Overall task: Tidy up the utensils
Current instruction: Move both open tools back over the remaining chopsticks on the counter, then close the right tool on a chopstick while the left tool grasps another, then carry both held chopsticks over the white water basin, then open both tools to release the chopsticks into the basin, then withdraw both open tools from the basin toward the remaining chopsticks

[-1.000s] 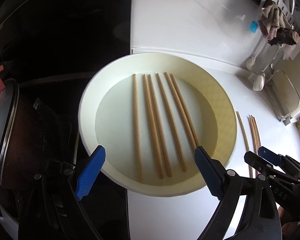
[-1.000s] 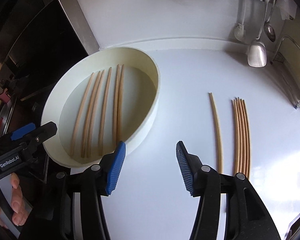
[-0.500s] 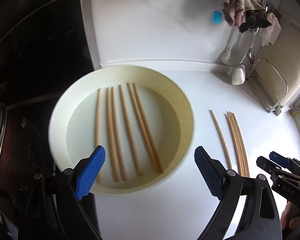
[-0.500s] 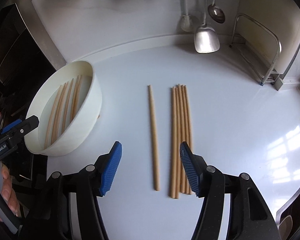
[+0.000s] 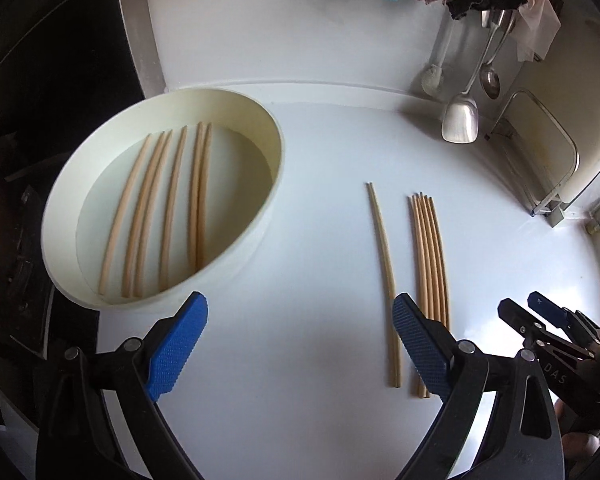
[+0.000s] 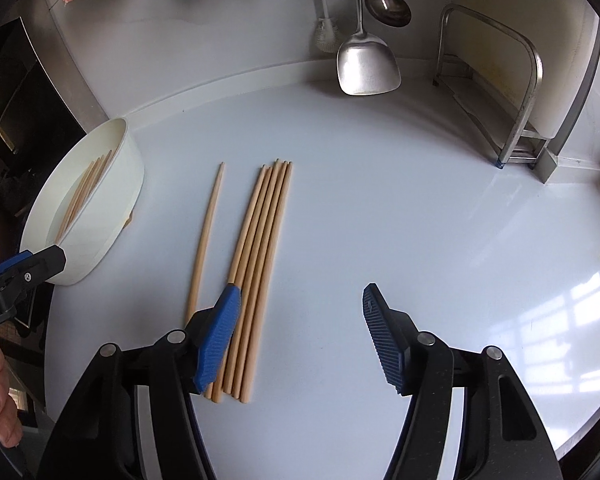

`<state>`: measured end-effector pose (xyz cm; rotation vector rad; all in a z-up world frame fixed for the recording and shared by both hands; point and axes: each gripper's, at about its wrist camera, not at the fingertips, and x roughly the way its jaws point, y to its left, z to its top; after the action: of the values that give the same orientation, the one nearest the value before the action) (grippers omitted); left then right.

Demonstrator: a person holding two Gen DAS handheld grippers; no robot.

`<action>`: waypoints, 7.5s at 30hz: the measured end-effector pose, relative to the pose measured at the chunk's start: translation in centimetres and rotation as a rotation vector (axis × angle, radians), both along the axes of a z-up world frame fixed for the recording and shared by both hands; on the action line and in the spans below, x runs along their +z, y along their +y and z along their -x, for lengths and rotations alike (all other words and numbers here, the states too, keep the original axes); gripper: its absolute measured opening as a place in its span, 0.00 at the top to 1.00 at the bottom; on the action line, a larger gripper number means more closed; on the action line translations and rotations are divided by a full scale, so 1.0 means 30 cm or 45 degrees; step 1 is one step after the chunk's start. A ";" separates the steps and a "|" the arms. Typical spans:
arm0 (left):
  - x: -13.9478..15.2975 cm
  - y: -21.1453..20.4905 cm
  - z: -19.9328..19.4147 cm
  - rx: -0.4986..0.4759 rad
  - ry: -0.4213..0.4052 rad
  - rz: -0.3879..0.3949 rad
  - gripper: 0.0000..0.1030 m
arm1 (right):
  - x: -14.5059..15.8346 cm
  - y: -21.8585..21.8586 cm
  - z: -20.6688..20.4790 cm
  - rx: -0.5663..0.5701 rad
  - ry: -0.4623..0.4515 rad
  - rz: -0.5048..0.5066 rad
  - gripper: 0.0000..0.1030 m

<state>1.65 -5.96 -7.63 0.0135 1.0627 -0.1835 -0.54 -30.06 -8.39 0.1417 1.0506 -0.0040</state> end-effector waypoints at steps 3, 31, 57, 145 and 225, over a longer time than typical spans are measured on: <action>-0.038 -0.047 -0.004 -0.022 0.011 -0.022 0.11 | -0.029 -0.007 -0.012 0.002 -0.009 -0.010 0.39; -0.220 -0.106 -0.076 -0.099 -0.046 -0.089 0.11 | -0.198 0.036 -0.094 -0.061 -0.062 0.049 0.39; -0.264 -0.156 -0.066 -0.086 0.001 -0.108 0.11 | -0.199 -0.002 -0.084 -0.030 -0.049 0.199 0.38; 0.175 0.575 -0.170 0.234 -0.098 0.038 0.93 | 0.221 0.736 -0.309 0.456 -0.152 -0.132 0.94; 0.069 0.342 -0.143 -0.056 -0.007 0.043 0.16 | 0.145 0.405 -0.088 -0.025 -0.003 -0.073 0.42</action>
<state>5.93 4.30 -5.54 0.0070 1.0541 -0.2411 2.11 -17.91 -4.04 0.2037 1.0477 0.0083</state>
